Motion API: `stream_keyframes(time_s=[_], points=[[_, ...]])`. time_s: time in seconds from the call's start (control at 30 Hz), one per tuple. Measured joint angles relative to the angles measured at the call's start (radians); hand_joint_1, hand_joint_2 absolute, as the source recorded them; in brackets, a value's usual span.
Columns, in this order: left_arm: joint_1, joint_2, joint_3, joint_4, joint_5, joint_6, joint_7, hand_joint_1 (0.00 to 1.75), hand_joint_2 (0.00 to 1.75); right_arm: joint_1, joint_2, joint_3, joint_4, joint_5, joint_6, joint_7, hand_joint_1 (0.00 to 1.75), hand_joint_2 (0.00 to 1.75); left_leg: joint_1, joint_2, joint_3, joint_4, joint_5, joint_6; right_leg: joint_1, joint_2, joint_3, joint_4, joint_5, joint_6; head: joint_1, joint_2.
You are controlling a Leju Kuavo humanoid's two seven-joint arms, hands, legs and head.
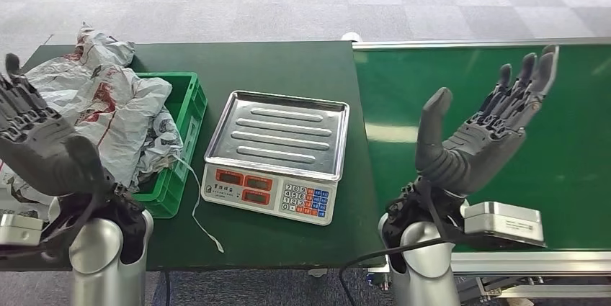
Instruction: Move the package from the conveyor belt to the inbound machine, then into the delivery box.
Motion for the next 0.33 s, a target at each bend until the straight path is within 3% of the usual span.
stream_keyframes(time_s=[0.1, 0.27, 0.33], points=[[0.022, 0.015, -0.047, 0.014, 0.021, -0.084, -0.007, 0.00, 1.75, 0.011, -0.012, 0.029, 0.018, -0.017, 0.048, 0.003, 0.00, 1.75, 0.000, 0.000, 0.000, 0.000, 0.000, 0.000, 0.000, 0.000, 0.000, 0.000, 0.000, 0.000, 0.000, 0.000], [0.065, 0.020, -0.103, 0.037, 0.115, -0.379, -0.077, 0.00, 1.75, 0.037, -0.022, 0.056, 0.035, -0.080, 0.265, -0.003, 0.00, 1.75, 0.000, 0.000, 0.000, 0.000, -0.001, 0.000, -0.001, 0.000, 0.000, 0.000, -0.001, 0.001, 0.000, 0.000], [0.083, 0.014, -0.111, 0.041, 0.162, -0.455, -0.100, 0.00, 1.75, 0.049, -0.024, 0.058, 0.037, -0.095, 0.326, -0.014, 0.00, 1.75, 0.000, 0.000, 0.000, 0.000, -0.002, 0.000, -0.001, 0.000, 0.000, 0.000, -0.001, 0.001, 0.000, 0.000]])
